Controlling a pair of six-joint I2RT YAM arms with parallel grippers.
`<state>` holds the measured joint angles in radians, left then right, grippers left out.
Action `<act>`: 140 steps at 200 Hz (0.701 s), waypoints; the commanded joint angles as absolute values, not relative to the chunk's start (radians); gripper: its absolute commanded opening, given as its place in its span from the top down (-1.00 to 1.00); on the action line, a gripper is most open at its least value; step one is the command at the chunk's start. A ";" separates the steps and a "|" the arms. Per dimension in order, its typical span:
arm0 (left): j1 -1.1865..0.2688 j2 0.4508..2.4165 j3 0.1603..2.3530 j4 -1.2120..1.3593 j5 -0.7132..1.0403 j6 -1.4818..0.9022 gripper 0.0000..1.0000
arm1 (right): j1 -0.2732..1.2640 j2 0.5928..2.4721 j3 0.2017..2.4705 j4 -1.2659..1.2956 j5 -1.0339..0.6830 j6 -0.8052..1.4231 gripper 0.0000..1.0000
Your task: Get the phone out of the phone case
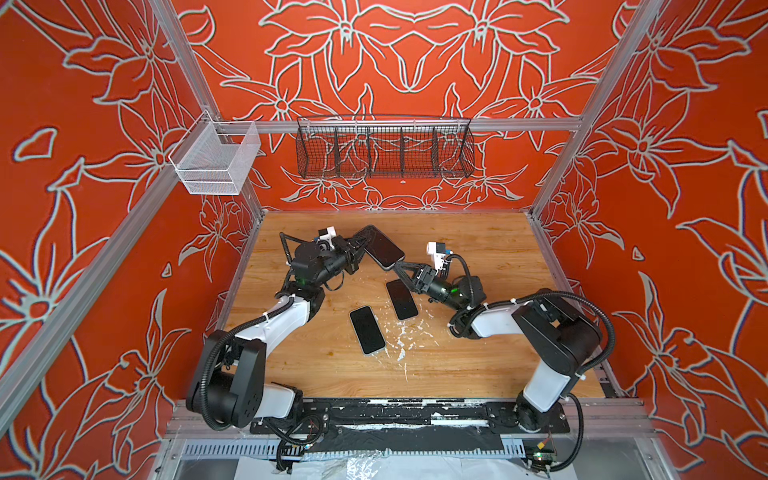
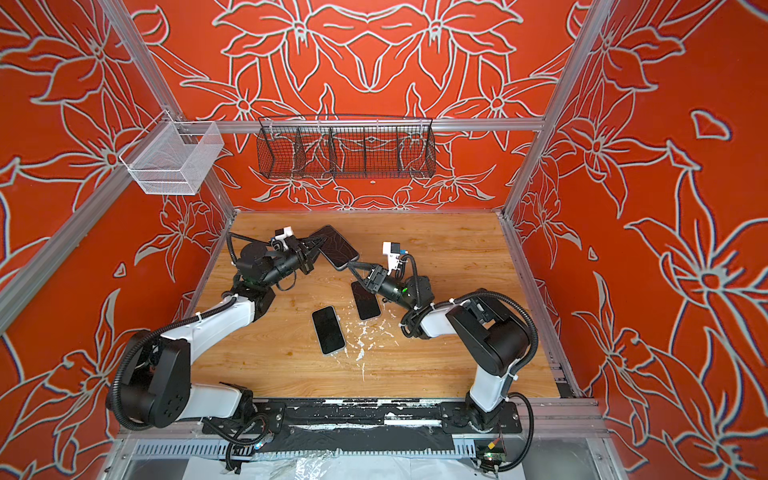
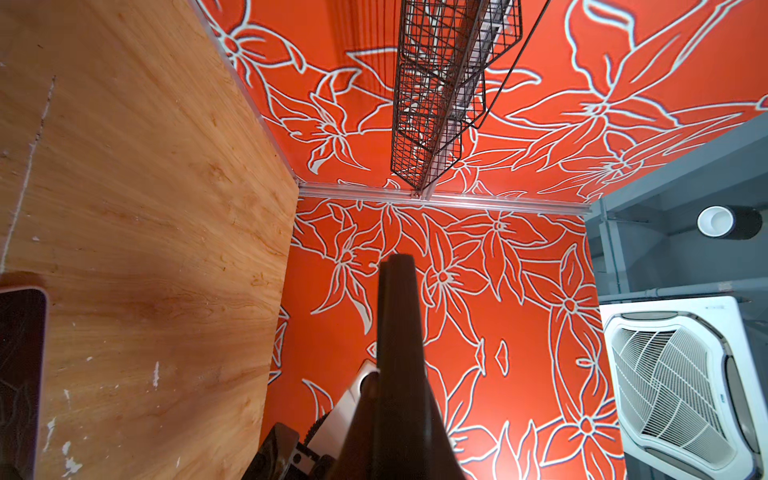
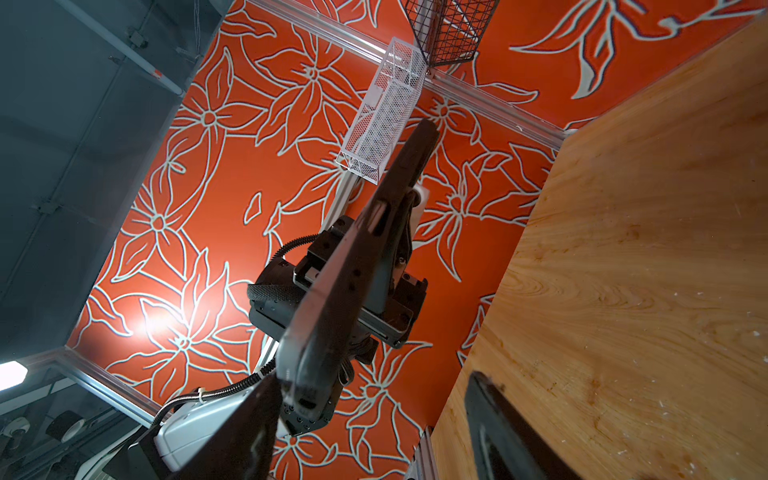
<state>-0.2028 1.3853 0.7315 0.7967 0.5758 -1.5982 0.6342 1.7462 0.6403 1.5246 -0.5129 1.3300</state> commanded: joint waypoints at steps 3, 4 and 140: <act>-0.238 1.365 0.752 1.046 0.644 -1.745 1.00 | 0.629 1.764 0.608 1.410 -0.499 1.318 -0.43; -0.238 1.365 0.752 1.047 0.644 -1.746 1.00 | 0.629 1.764 0.609 1.410 -0.499 1.318 -0.43; -0.238 1.315 0.773 0.986 0.652 -1.727 1.00 | 0.608 1.747 0.570 1.410 -0.497 1.302 -0.43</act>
